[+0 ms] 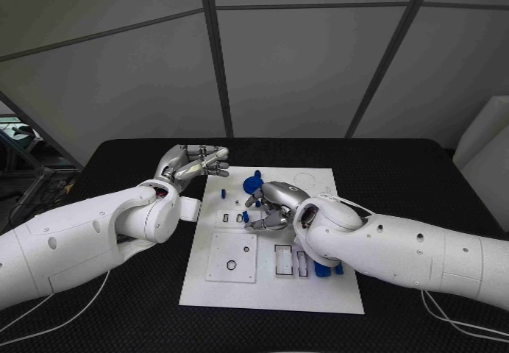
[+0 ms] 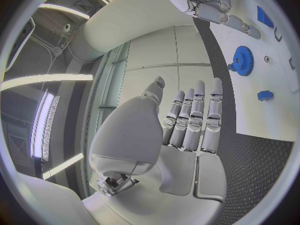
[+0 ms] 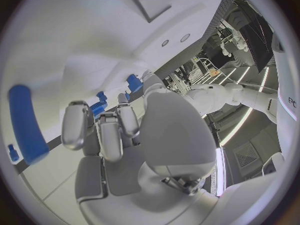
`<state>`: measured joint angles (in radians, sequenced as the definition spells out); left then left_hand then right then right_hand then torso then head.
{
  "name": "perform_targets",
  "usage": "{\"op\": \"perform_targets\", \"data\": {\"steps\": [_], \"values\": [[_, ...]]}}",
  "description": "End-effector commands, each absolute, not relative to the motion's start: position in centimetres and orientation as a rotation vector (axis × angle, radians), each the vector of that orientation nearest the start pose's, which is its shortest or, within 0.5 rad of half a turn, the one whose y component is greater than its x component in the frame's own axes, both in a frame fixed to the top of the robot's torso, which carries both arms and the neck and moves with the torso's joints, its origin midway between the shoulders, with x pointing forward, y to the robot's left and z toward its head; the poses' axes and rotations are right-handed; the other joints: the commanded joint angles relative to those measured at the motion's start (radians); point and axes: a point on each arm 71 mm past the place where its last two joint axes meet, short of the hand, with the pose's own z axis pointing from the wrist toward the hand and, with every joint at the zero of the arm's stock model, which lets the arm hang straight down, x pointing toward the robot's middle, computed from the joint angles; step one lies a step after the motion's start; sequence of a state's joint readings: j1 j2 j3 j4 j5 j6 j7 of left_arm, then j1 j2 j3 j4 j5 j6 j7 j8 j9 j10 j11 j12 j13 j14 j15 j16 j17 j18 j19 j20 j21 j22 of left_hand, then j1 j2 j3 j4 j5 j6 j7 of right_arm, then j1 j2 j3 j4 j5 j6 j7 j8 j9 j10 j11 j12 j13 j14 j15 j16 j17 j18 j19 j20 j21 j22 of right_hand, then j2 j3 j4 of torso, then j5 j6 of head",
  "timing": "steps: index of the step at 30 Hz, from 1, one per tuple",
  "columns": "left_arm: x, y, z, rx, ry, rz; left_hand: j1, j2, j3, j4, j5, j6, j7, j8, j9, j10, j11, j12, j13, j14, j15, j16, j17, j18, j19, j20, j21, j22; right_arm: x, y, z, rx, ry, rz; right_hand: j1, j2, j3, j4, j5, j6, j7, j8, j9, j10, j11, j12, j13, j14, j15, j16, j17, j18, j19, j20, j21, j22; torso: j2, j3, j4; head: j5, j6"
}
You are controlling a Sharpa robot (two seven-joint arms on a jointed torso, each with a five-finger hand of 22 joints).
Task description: Assemble the parts on the task board
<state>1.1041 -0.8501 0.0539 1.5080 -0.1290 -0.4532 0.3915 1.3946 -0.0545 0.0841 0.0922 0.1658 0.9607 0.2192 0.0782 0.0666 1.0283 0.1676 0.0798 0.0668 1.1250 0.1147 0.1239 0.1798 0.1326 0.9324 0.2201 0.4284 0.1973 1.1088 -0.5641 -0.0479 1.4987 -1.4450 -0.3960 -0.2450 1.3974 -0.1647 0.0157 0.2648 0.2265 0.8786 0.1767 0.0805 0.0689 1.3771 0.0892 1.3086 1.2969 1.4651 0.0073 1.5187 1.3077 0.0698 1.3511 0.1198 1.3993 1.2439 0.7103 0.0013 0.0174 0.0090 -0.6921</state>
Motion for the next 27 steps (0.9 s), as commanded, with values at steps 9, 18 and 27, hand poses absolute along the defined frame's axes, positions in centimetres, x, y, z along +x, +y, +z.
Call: {"op": "perform_targets", "data": {"steps": [9, 18, 27], "values": [[48.9, 23.1, -19.2, -1.016, 1.448, -1.339, 0.002, 0.015, 0.03, -0.005, -0.003, 0.12, -0.072, 0.04, 0.013, 0.256, -0.093, 0.087, 0.047, 0.283, -0.104, 0.133, 0.115, 0.054, 0.213, -0.098, 0.198, 0.102, 44.4, -11.4, -18.2, 0.059, 1.576, 1.172, 0.093, 0.057, 0.02, -0.033, 0.033, 0.082, -0.025, 0.058, 0.007, -0.135, -0.028, -0.225, -0.217, 0.008, -0.02, -0.153, -0.111, 0.057, -0.182, -0.018, -0.183, -0.27, -0.01, 0.0014, -0.0059, 0.012, 0.005], [48.1, 22.9, -20.6, -0.863, 1.858, -1.113, -0.096, -0.011, 0.006, 0.067, -0.006, 0.182, -0.125, 0.084, 0.058, 0.393, -0.139, 0.309, 0.243, 0.3, -0.14, 0.125, 0.18, -0.032, 0.44, -0.142, 0.761, 0.757, 46.1, -16.5, -15.3, 0.288, 1.586, 1.273, 0.141, 0.071, 0.081, -0.007, 0.035, 0.149, -0.023, 0.042, -0.001, -0.266, -0.018, -0.841, -0.753, -0.235, -0.007, -0.839, -0.754, 0.112, -0.447, -0.004, -0.614, -0.707, -0.033, 0.0101, -0.0149, 0.02, -0.012], [47.9, 22.2, -21.4, -0.633, 2.176, -0.73, -0.163, 0.03, -0.069, 0.157, -0.004, 0.077, -0.126, 0.29, 0.247, 0.249, -0.144, 0.978, 0.897, 0.307, -0.145, 0.086, 0.263, -0.082, 0.541, -0.14, 0.993, 1.101, 47.6, -19.6, -14.5, 0.374, 1.564, 1.278, 0.14, 0.028, 0.126, 0.01, 0.057, 0.162, 0.004, 0.0, -0.001, -0.201, 0.015, -1.126, -1.063, -0.242, 0.045, -1.233, -0.934, 0.114, -0.461, 0.048, -0.836, -0.85, -0.054, 0.0191, -0.0092, 0.021, -0.026]]}}
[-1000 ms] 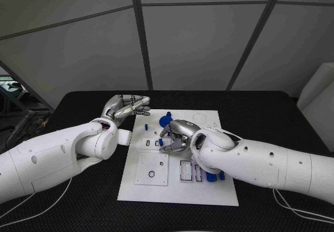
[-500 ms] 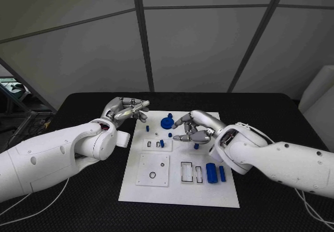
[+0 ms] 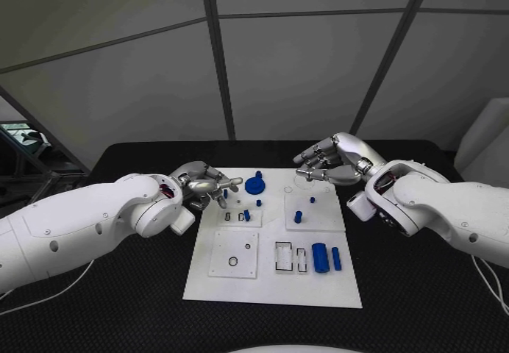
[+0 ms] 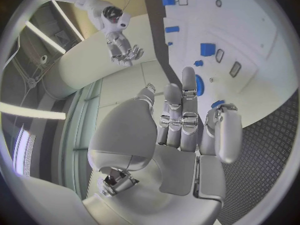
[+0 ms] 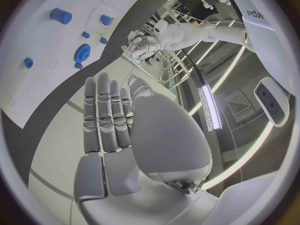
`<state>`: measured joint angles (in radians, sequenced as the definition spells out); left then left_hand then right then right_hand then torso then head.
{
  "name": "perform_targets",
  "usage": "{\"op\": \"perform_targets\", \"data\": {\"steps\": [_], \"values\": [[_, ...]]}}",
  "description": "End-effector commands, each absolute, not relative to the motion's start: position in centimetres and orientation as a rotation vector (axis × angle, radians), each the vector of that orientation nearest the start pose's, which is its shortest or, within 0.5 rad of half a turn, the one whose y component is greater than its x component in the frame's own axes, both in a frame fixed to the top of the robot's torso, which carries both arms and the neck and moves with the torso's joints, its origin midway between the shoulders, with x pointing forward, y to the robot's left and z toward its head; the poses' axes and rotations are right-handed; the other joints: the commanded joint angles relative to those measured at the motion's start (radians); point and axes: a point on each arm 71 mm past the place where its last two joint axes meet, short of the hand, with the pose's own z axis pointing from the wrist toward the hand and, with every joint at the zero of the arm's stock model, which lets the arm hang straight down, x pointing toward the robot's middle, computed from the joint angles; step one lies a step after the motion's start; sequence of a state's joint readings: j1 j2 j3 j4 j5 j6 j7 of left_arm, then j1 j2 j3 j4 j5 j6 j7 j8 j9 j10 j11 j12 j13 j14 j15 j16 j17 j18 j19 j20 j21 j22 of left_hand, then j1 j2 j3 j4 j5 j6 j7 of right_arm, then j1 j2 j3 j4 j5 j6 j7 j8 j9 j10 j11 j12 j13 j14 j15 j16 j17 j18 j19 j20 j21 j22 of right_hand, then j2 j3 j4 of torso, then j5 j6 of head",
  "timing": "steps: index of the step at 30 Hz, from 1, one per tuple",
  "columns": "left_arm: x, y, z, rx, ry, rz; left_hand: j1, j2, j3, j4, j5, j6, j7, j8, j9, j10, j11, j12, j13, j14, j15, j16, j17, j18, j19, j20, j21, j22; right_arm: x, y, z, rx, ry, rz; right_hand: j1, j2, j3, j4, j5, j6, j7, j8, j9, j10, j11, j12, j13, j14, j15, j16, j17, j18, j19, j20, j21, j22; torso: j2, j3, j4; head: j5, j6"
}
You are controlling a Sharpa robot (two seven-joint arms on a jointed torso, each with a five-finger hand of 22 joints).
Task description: Assemble the parts on the task board
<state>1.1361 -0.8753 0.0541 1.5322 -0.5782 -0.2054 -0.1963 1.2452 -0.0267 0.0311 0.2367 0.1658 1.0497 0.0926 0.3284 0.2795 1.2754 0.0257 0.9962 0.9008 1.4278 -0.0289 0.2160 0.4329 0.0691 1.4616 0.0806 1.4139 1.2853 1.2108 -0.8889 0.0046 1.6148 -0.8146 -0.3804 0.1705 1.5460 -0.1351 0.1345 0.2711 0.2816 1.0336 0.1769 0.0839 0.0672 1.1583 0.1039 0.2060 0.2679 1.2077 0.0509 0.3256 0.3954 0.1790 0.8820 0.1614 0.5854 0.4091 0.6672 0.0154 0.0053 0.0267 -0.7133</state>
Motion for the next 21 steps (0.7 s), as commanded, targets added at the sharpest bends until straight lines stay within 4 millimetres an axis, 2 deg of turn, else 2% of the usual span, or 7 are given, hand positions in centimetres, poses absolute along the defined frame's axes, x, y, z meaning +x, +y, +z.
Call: {"op": "perform_targets", "data": {"steps": [1, 4, 6, 11, 12, 18, 21], "values": [[48.0, 22.0, -21.4, -0.602, 2.187, -0.699, -0.016, 0.006, -0.022, 0.018, -0.004, -0.017, -0.005, 0.06, 0.052, 0.011, -0.003, 0.088, 0.09, 0.005, 0.0, -0.009, 0.015, -0.02, 0.016, -0.003, 0.015, 0.026, 47.7, -19.8, -14.4, 0.379, 1.56, 1.273, -0.015, 0.0, 0.009, 0.003, 0.001, 0.01, 0.005, -0.007, 0.001, 0.03, 0.001, -0.036, -0.056, 0.028, 0.002, -0.065, -0.036, 0.006, 0.015, 0.007, -0.038, -0.026, -0.013, 0.0057, 0.0039, 0.003, -0.007], [48.5, 21.6, -21.2, -0.541, 2.203, -0.64, -0.021, 0.012, -0.045, 0.035, -0.003, -0.045, -0.009, 0.124, 0.117, 0.017, -0.01, 0.133, 0.134, 0.007, -0.003, -0.02, 0.031, -0.024, 0.023, -0.004, 0.028, 0.05, 48.1, -20.2, -14.4, 0.389, 1.553, 1.261, -0.02, -0.003, 0.008, -0.001, 0.0, 0.018, 0.0, -0.008, 0.001, 0.048, 0.0, -0.045, -0.079, 0.04, 0.002, -0.095, -0.05, 0.004, 0.026, 0.009, -0.055, -0.039, -0.017, 0.0078, 0.0038, 0.005, -0.013], [48.9, 21.2, -21.2, -0.511, 2.208, -0.611, -0.028, 0.012, -0.06, 0.044, -0.005, -0.061, -0.008, 0.143, 0.14, 0.009, -0.007, 0.13, 0.129, 0.008, -0.001, -0.025, 0.037, -0.022, 0.019, -0.005, 0.024, 0.042, 48.4, -20.4, -14.3, 0.395, 1.548, 1.249, -0.024, -0.003, 0.008, -0.004, 0.0, 0.025, -0.003, -0.009, 0.002, 0.063, -0.003, -0.051, -0.096, 0.054, 0.0, -0.114, -0.06, 0.004, 0.036, 0.008, -0.068, -0.048, -0.019, 0.0099, 0.0017, 0.008, -0.016], [49.8, 20.2, -20.7, -0.459, 2.206, -0.578, -0.041, 0.014, -0.084, 0.05, -0.006, -0.085, -0.005, 0.163, 0.167, -0.013, -0.005, 0.107, 0.104, 0.01, 0.002, -0.031, 0.045, -0.017, 0.008, -0.004, 0.008, 0.017, 48.6, -20.6, -14.4, 0.388, 1.564, 1.223, -0.032, -0.002, 0.006, -0.01, -0.004, 0.037, -0.014, -0.01, 0.002, 0.112, -0.018, -0.044, -0.11, 0.119, -0.017, -0.117, -0.06, 0.006, 0.085, -0.007, -0.063, -0.05, -0.019, 0.0102, 0.0005, 0.012, -0.019], [50.0, 20.1, -20.6, -0.45, 2.206, -0.574, -0.044, 0.014, -0.089, 0.05, -0.006, -0.087, -0.005, 0.165, 0.17, -0.015, -0.005, 0.105, 0.101, 0.01, 0.002, -0.032, 0.046, -0.017, 0.008, -0.003, 0.008, 0.018, 48.7, -20.6, -14.4, 0.387, 1.567, 1.22, -0.033, -0.002, 0.006, -0.01, -0.005, 0.038, -0.014, -0.01, 0.002, 0.113, -0.018, -0.045, -0.111, 0.121, -0.017, -0.118, -0.06, 0.006, 0.087, -0.008, -0.063, -0.05, -0.019, 0.0113, -0.0005, 0.013, -0.019], [50.6, 19.1, -20.2, -0.393, 2.219, -0.553, -0.058, 0.018, -0.116, 0.051, -0.007, -0.093, -0.008, 0.186, 0.194, -0.01, -0.007, 0.115, 0.11, 0.012, 0.002, -0.038, 0.054, -0.02, 0.015, -0.003, 0.019, 0.038, 48.9, -20.5, -14.4, 0.387, 1.569, 1.203, -0.038, -0.005, 0.003, -0.01, -0.006, 0.039, -0.013, -0.012, 0.001, 0.108, -0.015, -0.055, -0.12, 0.118, -0.014, -0.135, -0.065, 0.003, 0.088, -0.008, -0.071, -0.055, -0.017, 0.0078, 0.0034, 0.01, -0.02], [50.7, 18.6, -20.4, -0.358, 2.244, -0.539, -0.061, 0.022, -0.125, 0.051, -0.008, -0.094, -0.01, 0.197, 0.206, -0.004, -0.009, 0.124, 0.119, 0.012, 0.001, -0.04, 0.057, -0.022, 0.018, -0.004, 0.024, 0.047, 48.9, -20.5, -14.4, 0.39, 1.567, 1.197, -0.04, -0.007, 0.001, -0.011, -0.007, 0.038, -0.012, -0.013, 0.001, 0.107, -0.015, -0.057, -0.123, 0.118, -0.013, -0.139, -0.066, 0.003, 0.088, -0.008, -0.074, -0.057, -0.016, 0.0082, 0.0035, 0.01, -0.021]]}}
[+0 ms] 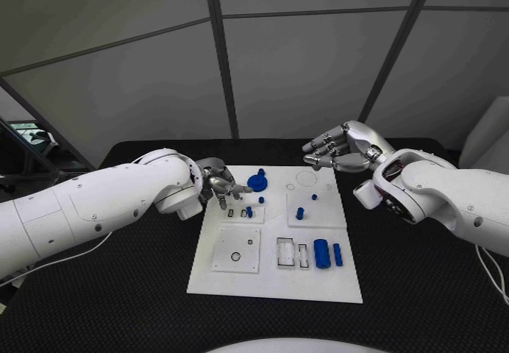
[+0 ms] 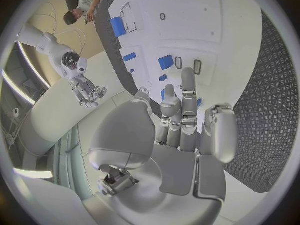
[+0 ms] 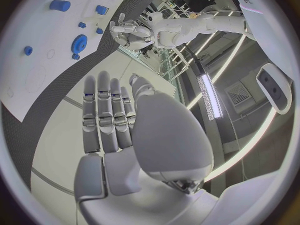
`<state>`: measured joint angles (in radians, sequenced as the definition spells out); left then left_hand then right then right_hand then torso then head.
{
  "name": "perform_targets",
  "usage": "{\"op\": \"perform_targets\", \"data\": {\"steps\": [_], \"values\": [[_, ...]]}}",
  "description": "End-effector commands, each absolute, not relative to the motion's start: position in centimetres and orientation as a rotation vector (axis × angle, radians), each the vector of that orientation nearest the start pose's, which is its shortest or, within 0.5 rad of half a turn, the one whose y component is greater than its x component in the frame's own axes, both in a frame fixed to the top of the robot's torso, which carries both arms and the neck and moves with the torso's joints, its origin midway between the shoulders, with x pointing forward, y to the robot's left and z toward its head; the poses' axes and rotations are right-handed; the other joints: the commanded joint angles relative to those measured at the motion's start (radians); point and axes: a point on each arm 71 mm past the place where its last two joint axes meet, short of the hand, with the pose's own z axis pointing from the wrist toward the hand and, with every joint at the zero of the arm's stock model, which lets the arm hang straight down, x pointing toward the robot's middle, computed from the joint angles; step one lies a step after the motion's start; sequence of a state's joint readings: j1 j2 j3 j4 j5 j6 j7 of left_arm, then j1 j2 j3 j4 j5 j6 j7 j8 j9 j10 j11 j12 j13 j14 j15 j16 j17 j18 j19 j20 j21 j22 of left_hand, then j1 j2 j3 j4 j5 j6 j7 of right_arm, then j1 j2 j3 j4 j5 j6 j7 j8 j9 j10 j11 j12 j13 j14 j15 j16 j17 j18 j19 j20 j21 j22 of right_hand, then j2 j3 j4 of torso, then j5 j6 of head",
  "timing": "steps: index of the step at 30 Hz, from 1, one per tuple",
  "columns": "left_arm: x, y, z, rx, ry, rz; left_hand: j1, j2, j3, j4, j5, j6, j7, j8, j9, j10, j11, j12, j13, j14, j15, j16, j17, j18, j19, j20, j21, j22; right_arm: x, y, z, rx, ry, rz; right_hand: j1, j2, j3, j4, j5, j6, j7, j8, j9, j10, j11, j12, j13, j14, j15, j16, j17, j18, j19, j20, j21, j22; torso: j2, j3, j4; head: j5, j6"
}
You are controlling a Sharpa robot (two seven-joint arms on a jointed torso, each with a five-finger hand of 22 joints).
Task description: Assemble the parts on the task board
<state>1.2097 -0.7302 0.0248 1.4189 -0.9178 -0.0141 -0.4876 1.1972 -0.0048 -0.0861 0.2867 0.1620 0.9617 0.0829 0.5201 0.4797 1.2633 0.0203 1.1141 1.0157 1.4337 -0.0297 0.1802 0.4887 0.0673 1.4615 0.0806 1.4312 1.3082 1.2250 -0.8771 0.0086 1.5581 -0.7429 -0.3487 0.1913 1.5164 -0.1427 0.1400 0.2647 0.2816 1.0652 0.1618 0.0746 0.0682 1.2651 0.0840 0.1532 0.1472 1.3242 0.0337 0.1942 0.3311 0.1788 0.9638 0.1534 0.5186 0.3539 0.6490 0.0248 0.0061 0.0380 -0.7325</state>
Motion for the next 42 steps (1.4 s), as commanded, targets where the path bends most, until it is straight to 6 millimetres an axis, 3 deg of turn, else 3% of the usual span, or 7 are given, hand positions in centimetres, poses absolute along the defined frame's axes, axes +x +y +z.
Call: {"op": "perform_targets", "data": {"steps": [1, 9, 15, 18, 42], "values": [[50.7, 18.5, -20.5, -0.343, 2.254, -0.532, -0.014, 0.002, -0.011, 0.002, -0.006, -0.006, -0.001, 0.009, 0.009, 0.01, -0.004, 0.008, 0.006, 0.007, 0.001, -0.005, 0.002, -0.021, 0.019, -0.004, 0.008, 0.026, 49.0, -20.5, -14.4, 0.391, 1.565, 1.194, -0.012, -0.001, -0.005, -0.005, -0.006, 0.006, 0.004, -0.004, 0.0, 0.0, 0.006, -0.006, -0.003, 0.001, 0.004, -0.01, -0.003, 0.003, 0.005, 0.001, -0.009, -0.003, 0.002, -0.0015, 0.0023, -0.001, -0.003], [50.9, 17.5, -21.2, -0.246, 2.314, -0.479, -0.024, 0.01, -0.03, 0.002, -0.014, -0.013, -0.003, 0.025, 0.029, 0.02, -0.005, 0.026, 0.025, 0.007, 0.001, -0.01, 0.008, -0.019, 0.017, -0.005, 0.005, 0.022, 49.1, -20.3, -14.4, 0.393, 1.557, 1.185, -0.015, -0.005, -0.009, -0.006, -0.006, 0.008, 0.003, -0.003, 0.0, 0.004, 0.006, -0.004, -0.004, 0.006, 0.004, -0.012, -0.002, 0.003, 0.007, 0.001, -0.012, -0.005, 0.003, -0.0029, 0.0018, 0.002, -0.008], [51.0, 16.8, -21.4, -0.198, 2.34, -0.457, -0.022, 0.022, -0.051, 0.001, -0.015, -0.024, -0.005, 0.047, 0.062, 0.076, -0.007, 0.123, 0.134, 0.009, 0.0, -0.018, 0.016, -0.015, 0.007, -0.006, -0.007, 0.003, 49.1, -20.1, -14.4, 0.394, 1.557, 1.181, -0.017, -0.007, -0.011, -0.007, -0.006, 0.007, 0.004, -0.004, 0.0, 0.004, 0.006, -0.003, -0.004, 0.008, 0.004, -0.012, -0.002, 0.003, 0.008, 0.001, -0.013, -0.005, 0.004, -0.0028, 0.001, 0.004, -0.012], [51.1, 16.6, -21.4, -0.19, 2.34, -0.454, -0.021, 0.025, -0.06, 0.001, -0.014, -0.028, -0.006, 0.055, 0.075, 0.088, -0.007, 0.148, 0.162, 0.009, 0.0, -0.021, 0.02, -0.015, 0.005, -0.006, -0.008, 0.001, 49.1, -20.1, -14.4, 0.392, 1.556, 1.178, -0.018, -0.007, -0.012, -0.006, -0.006, 0.005, 0.004, -0.004, 0.0, 0.003, 0.007, -0.003, -0.004, 0.009, 0.004, -0.012, -0.002, 0.003, 0.008, 0.001, -0.014, -0.006, 0.004, -0.003, 0.001, 0.004, -0.013], [51.2, 15.3, -21.4, -0.167, 2.342, -0.466, 0.002, 0.038, -0.072, -0.005, -0.01, -0.037, -0.009, 0.079, 0.112, 0.08, -0.009, 0.155, 0.166, 0.011, -0.001, -0.028, 0.028, -0.015, 0.006, -0.007, -0.006, 0.007, 49.3, -19.7, -14.5, 0.389, 1.564, 1.174, -0.029, -0.006, -0.019, -0.006, 0.003, -0.008, 0.009, -0.007, -0.001, -0.012, 0.013, -0.008, -0.009, 0.003, 0.01, -0.026, -0.003, 0.001, 0.006, 0.005, -0.026, -0.012, 0.005, -0.0033, 0.0007, 0.004, -0.022]]}}
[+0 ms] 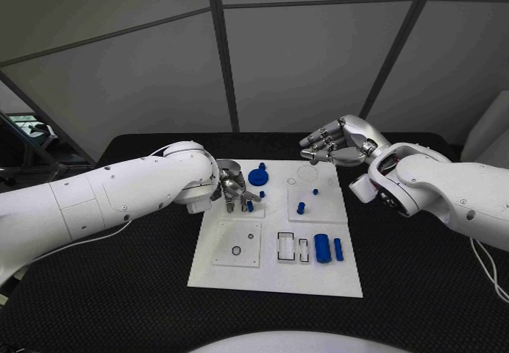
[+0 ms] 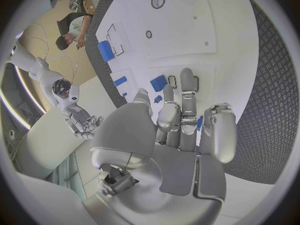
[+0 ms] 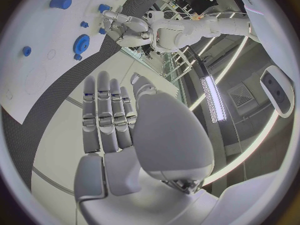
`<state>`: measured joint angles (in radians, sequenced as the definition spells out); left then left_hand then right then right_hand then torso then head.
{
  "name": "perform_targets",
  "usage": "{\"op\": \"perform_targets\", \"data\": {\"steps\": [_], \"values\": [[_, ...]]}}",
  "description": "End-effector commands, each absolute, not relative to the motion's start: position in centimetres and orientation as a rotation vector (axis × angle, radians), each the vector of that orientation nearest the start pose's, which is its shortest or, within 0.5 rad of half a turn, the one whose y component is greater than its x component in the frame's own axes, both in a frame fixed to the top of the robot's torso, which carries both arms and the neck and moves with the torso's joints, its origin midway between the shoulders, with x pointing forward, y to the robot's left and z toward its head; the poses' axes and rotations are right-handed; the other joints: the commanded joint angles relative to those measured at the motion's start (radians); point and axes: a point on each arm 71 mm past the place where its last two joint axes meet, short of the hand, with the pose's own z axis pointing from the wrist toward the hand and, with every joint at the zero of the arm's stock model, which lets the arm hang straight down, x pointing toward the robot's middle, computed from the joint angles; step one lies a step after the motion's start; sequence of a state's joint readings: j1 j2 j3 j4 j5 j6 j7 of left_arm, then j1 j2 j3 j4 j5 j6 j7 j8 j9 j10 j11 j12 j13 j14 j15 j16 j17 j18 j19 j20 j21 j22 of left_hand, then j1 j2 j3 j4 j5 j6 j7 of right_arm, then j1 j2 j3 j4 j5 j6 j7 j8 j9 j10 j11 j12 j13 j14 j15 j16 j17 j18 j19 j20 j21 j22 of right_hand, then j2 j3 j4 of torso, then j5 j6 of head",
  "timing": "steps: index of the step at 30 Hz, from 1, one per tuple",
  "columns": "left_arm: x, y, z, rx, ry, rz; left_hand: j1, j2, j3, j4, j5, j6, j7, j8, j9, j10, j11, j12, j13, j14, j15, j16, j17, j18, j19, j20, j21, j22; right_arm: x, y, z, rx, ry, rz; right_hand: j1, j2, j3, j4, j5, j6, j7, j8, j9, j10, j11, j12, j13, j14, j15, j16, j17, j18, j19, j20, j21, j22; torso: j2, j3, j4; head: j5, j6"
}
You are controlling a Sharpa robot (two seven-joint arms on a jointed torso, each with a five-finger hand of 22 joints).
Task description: Assemble the parts on the task board
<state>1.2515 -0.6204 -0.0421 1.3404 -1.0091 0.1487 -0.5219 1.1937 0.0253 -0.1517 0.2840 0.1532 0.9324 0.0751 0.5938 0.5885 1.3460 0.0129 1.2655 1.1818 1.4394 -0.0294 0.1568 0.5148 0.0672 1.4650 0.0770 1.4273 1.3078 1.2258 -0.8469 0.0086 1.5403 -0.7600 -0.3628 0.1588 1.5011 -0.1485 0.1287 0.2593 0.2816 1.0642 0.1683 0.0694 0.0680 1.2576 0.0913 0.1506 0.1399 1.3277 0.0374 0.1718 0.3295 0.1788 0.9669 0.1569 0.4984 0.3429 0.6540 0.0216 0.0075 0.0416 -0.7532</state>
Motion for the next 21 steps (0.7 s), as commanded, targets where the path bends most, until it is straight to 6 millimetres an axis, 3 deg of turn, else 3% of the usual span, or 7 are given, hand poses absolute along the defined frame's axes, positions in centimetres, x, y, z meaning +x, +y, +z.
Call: {"op": "perform_targets", "data": {"steps": [1, 21], "values": [[51.22, 15.28, -21.39, -0.165, 2.344, -0.466, 0.007, 0.009, -0.006, -0.003, -0.001, -0.009, -0.001, 0.006, 0.004, -0.003, -0.002, 0.003, 0.0, 0.006, -0.001, -0.004, 0.002, -0.015, 0.003, -0.003, -0.002, 0.008, 49.33, -19.68, -14.51, 0.389, 1.564, 1.174, -0.013, 0.0, -0.007, 0.0, 0.004, -0.007, 0.003, -0.002, -0.001, -0.004, 0.005, -0.005, -0.002, 0.0, 0.006, -0.004, -0.001, 0.001, 0.002, 0.001, -0.006, -0.001, 0.0, -0.0002, -0.0007, 0.0, -0.002], [51.41, 14.99, -21.61, -0.143, 2.372, -0.456, 0.04, 0.023, -0.002, -0.013, 0.001, -0.016, -0.002, 0.014, 0.023, -0.007, -0.003, 0.004, 0.0, 0.007, -0.002, -0.009, 0.008, -0.015, 0.002, -0.004, -0.002, 0.009, 49.36, -19.57, -14.58, 0.391, 1.573, 1.173, -0.015, 0.003, -0.008, -0.001, 0.008, -0.011, 0.005, -0.002, -0.001, -0.009, 0.007, -0.006, -0.003, -0.004, 0.009, -0.009, -0.002, 0.001, 0.0, 0.003, -0.011, -0.004, 0.001, 0.0001, -0.0001, -0.001, -0.009]]}}
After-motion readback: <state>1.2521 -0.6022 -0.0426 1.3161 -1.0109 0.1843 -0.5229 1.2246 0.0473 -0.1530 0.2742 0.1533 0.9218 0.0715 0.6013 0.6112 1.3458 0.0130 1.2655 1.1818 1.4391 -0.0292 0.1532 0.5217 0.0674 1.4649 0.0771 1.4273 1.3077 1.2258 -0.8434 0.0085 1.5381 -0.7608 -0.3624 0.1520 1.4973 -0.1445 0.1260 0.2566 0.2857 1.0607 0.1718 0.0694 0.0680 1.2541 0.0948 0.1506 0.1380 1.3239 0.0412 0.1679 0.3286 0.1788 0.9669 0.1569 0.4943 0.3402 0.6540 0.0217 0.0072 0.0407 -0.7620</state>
